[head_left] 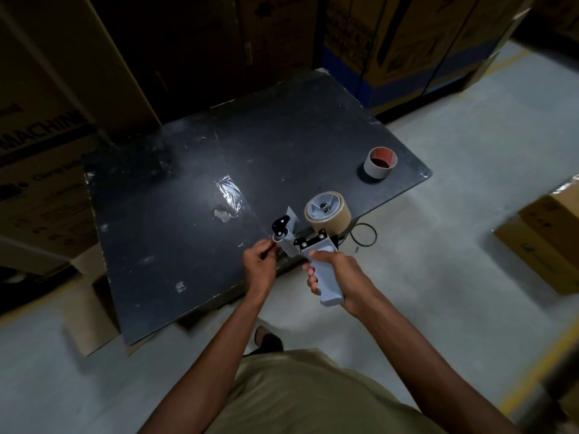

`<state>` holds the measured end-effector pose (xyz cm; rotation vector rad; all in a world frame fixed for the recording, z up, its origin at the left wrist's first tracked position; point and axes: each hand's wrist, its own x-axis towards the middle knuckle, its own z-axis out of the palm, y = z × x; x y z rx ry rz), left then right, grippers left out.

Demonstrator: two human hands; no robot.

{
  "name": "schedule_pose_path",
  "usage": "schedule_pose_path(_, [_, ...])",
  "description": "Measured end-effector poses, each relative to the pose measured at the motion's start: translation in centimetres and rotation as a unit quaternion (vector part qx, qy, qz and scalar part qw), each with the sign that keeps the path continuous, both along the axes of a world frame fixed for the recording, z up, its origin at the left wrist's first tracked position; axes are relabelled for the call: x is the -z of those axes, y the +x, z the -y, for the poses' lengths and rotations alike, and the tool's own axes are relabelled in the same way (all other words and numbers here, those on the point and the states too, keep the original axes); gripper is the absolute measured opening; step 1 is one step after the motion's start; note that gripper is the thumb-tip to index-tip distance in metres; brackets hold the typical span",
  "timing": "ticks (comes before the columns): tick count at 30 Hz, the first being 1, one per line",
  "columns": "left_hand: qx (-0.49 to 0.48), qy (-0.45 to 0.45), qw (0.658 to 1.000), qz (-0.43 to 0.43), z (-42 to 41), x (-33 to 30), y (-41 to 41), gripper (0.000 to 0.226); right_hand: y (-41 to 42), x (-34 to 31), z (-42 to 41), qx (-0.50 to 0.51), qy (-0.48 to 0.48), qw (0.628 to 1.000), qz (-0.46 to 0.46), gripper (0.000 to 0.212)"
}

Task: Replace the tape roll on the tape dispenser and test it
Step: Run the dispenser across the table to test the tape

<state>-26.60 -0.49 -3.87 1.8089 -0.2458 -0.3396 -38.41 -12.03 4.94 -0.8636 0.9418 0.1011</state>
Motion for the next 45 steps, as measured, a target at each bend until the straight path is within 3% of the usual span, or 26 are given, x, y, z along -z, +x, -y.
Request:
schedule_pose_path(6, [0.015,0.015,0.999,-0.028,1.1,-0.1,0.5,0.021,1.4,0.2,0.2,0.024,-0.001,1.000,0.001,0.028])
schedule_pose_path(11, [0.016,-0.064,0.988,-0.137,1.8,-1.1,2.4,0.030,3.7,-0.7,1.2,0.032,0.019,0.999,0.016,0.029])
schedule_pose_path(13, [-0.024,-0.146,0.963,-0.225,2.2,-1.9,4.2,0.034,5.0,-1.2,1.8,0.029,0.053,0.998,0.034,0.025])
schedule_pose_path(15, [-0.030,-0.206,0.942,-0.261,2.2,-2.6,6.0,0.028,6.5,-1.9,2.1,0.023,0.082,0.995,0.051,0.024])
schedule_pose_path(22, [-0.012,-0.232,0.936,-0.265,1.1,-3.1,12.4,0.012,11.5,-3.5,2.0,0.002,0.121,0.990,0.070,0.024])
schedule_pose_path(36, [0.016,-0.165,0.963,-0.213,-4.2,-4.6,23.7,0.016,20.4,-3.9,1.4,-0.049,0.174,0.981,0.070,0.030])
schedule_pose_path(45, [-0.010,-0.119,0.990,-0.075,-4.0,-6.1,27.0,0.015,24.3,-4.4,2.7,-0.080,0.231,0.967,0.066,0.030])
